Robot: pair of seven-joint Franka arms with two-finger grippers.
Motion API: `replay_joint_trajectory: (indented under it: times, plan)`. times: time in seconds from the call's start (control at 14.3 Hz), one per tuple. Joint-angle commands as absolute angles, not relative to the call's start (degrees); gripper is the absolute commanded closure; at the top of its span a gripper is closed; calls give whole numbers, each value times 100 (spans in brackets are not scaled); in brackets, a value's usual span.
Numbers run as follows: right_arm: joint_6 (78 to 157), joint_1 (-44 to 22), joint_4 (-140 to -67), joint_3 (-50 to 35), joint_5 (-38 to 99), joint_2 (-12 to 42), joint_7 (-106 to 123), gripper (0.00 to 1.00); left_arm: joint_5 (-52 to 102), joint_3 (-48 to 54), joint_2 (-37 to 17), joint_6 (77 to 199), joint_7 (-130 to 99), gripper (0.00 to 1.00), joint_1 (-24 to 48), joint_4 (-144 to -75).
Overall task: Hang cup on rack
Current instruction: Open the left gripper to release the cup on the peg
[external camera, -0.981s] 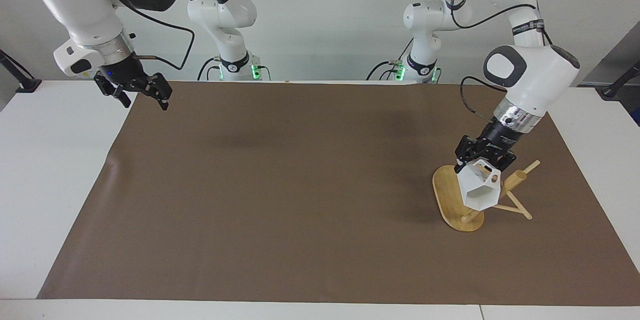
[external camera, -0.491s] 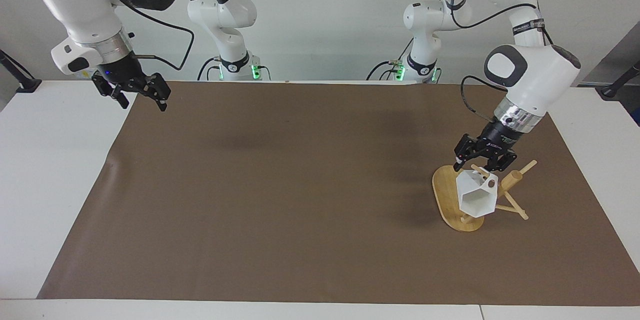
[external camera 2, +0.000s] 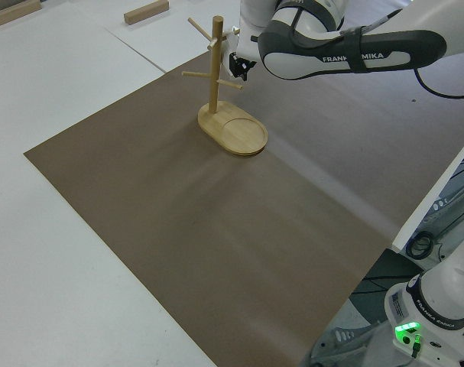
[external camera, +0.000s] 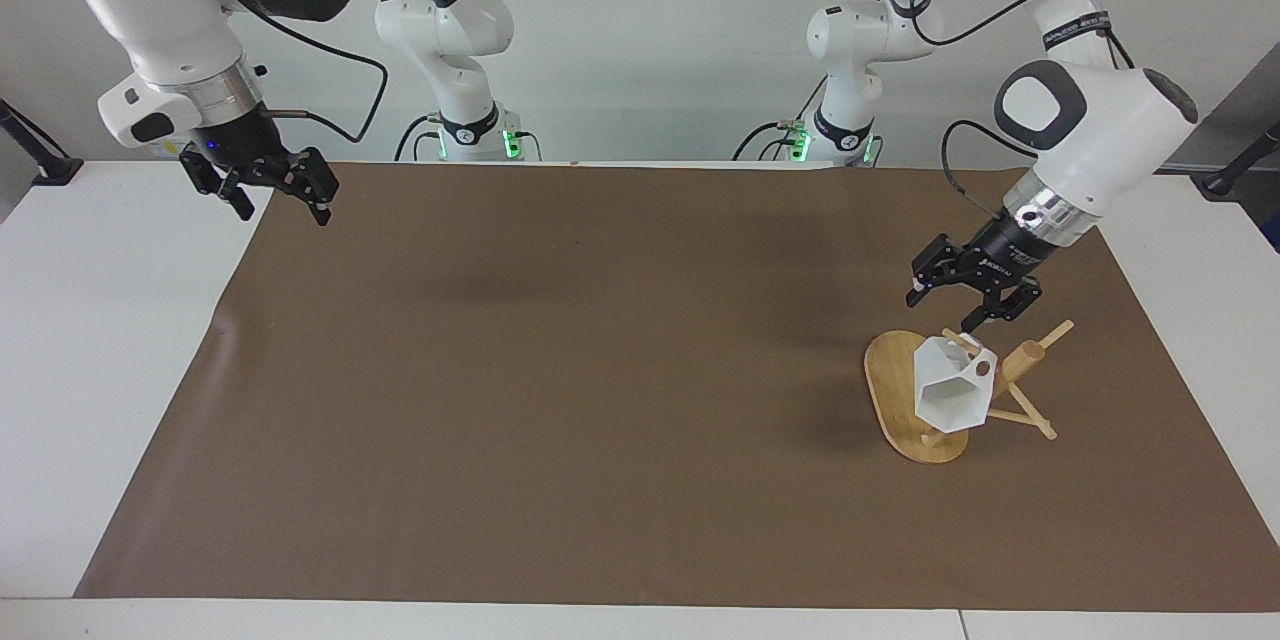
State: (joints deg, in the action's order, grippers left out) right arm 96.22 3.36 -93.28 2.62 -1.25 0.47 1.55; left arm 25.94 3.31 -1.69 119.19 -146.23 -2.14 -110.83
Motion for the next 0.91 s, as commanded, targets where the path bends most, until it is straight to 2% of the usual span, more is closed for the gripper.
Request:
replay_joint_trajectory:
  times: [0.0,0.28,0.63,0.84]
  plan:
    - [9703,360,-9360,246,-106,35,185,0,2365,369,219,11506,-13994,7,-273,-11250]
    - [9694,360,-9360,255,-105,35,176,0,1943,378,334,11285,-12739,0,-159,-11294]
    - [9668,352,-9369,246,-105,26,193,0,1890,404,334,11207,-10587,0,-158,-11215]
    - [9668,343,-9369,246,-105,26,193,0,1732,474,518,10935,-9041,0,-123,-11206]
